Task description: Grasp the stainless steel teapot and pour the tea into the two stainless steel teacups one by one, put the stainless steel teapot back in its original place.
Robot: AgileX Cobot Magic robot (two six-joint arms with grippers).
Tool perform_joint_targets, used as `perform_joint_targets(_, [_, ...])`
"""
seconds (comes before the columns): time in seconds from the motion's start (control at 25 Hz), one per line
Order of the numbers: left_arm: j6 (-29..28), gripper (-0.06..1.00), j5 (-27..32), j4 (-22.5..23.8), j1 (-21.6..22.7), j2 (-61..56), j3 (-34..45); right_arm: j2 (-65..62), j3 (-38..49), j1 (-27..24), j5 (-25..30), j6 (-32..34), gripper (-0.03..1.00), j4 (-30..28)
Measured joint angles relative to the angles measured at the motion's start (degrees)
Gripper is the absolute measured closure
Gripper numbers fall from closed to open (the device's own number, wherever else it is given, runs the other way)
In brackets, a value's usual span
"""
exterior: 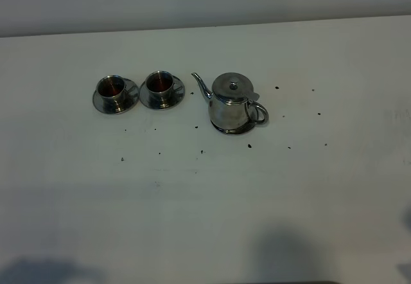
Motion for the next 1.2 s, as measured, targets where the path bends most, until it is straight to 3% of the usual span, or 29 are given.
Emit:
perform_joint_targets(0.32, [0.0,0.56,0.0,0.0,0.0,0.0,0.0,-10.2,0.0,-18.6,-0.1,0.6,0.5,-0.6])
perform_joint_targets(0.52, [0.0,0.56,0.0,0.0,0.0,0.0,0.0,-17.7,0.1,-27.3,-0.1,0.9,0.5,-0.9])
perform_joint_targets(0.68, [0.0,0.56,0.0,0.0,0.0,0.0,0.0,-22.7,0.3,-29.7,-0.1,1.3,0.5,-1.1])
perform_joint_targets(1.2, [0.0,0.56,0.0,0.0,0.0,0.0,0.0,-31.6,0.3,-29.9,-0.1,1.4,0.5,0.0])
